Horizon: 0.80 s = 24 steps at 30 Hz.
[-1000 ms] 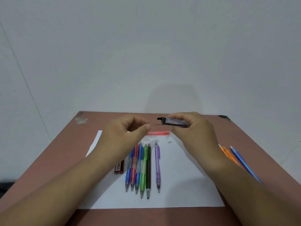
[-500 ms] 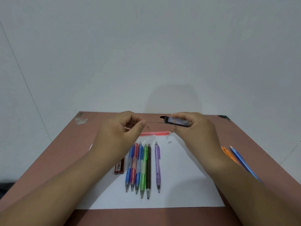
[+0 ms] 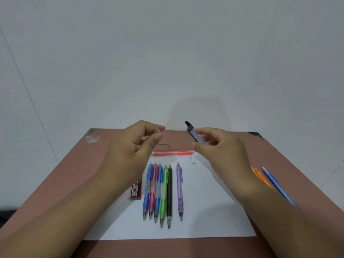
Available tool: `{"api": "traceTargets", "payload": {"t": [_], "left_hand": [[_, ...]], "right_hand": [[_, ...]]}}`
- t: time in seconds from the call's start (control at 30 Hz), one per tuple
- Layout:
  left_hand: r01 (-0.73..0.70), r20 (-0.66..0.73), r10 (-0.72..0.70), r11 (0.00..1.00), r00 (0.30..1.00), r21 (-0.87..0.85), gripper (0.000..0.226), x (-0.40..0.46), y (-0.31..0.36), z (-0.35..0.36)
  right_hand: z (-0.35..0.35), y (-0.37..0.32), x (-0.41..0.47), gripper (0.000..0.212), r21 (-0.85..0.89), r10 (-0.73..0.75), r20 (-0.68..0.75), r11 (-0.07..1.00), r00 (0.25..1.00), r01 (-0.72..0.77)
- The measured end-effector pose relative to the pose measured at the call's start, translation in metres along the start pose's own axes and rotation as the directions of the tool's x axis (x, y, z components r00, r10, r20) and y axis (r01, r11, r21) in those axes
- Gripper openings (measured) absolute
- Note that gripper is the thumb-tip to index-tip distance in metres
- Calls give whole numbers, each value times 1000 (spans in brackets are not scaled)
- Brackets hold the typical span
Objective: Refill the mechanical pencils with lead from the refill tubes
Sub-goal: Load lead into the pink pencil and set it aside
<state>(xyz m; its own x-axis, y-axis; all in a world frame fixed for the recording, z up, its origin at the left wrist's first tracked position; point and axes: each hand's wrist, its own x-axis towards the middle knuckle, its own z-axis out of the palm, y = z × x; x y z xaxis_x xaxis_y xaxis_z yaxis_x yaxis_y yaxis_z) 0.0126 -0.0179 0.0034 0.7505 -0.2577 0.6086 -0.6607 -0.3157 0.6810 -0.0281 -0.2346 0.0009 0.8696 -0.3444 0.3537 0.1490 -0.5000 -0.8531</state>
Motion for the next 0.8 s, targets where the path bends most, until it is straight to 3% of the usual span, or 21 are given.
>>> {"api": "traceTargets", "payload": {"t": [0.1, 0.23, 0.37, 0.57, 0.7, 0.8], "left_hand": [[-94, 55, 90, 993, 994, 75, 10, -2, -1, 3], [-128, 85, 125, 991, 989, 39, 10, -5, 0, 7], [-179, 110, 170, 981, 979, 79, 12, -6, -4, 8], [-145, 69, 138, 984, 988, 102, 13, -6, -3, 8], [-40, 6, 40, 999, 999, -28, 13, -5, 2, 6], [37, -52, -44, 989, 998, -142, 15, -4, 2, 5]], "right_hand": [[1, -4, -2, 31, 11, -18, 21, 1000, 1000, 18], [4, -9, -6, 33, 46, -44, 121, 998, 992, 39], [9, -9, -9, 42, -20, -61, 196, 998, 979, 66], [7, -12, -12, 42, 0, -73, 229, 997, 971, 75], [6, -18, -15, 75, 46, -90, 272, 996, 958, 80], [4, -22, -16, 80, 59, -87, 276, 996, 957, 73]]}}
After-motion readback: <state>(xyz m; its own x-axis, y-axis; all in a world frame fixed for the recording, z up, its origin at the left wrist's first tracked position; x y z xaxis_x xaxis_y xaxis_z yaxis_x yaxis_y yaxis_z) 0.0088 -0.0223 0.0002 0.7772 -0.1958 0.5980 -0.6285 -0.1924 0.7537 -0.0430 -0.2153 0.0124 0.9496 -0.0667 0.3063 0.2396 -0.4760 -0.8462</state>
